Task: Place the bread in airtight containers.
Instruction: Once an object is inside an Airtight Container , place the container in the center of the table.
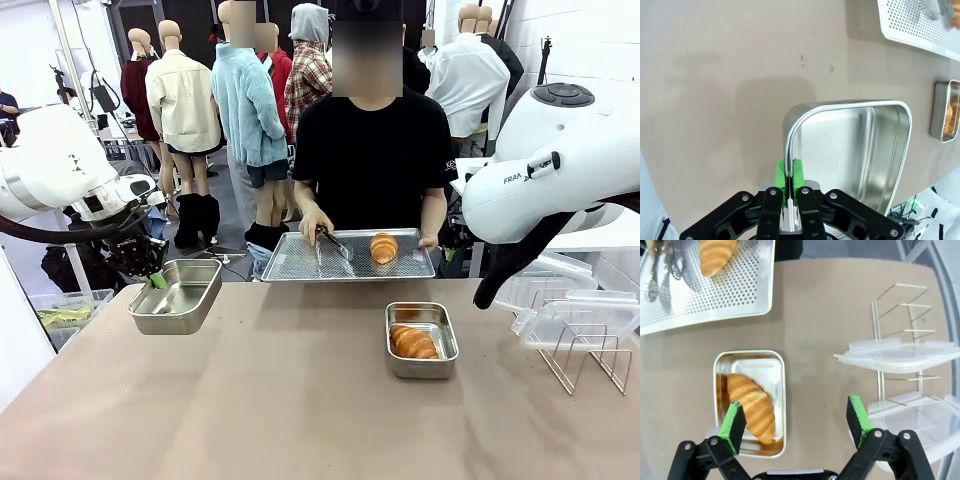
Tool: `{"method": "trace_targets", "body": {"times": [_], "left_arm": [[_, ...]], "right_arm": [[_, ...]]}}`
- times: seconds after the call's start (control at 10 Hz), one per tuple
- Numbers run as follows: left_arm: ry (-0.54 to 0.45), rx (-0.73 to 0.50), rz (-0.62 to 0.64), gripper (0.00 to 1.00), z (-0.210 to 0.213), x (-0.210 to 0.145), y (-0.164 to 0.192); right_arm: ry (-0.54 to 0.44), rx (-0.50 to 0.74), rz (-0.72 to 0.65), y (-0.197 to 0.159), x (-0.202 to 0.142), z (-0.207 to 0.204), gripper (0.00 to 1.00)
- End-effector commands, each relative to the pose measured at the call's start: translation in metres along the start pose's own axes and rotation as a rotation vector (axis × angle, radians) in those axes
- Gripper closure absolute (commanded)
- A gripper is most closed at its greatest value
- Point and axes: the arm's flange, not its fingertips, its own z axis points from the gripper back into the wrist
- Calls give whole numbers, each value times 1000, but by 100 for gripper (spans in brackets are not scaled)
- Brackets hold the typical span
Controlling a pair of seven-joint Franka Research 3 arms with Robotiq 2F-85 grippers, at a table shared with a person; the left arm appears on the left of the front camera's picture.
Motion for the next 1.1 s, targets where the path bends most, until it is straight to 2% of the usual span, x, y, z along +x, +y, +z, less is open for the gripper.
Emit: {"method": "trace_targets", "body": {"times": [0.0,1.0], "left_arm": [[-8,8,10,100,5,0,-1],[-8,8,10,100,5,0,-1]], "right_arm": [[17,9,-13,-2,-3,-6,0],[17,9,-13,-2,-3,-6,0]]}}
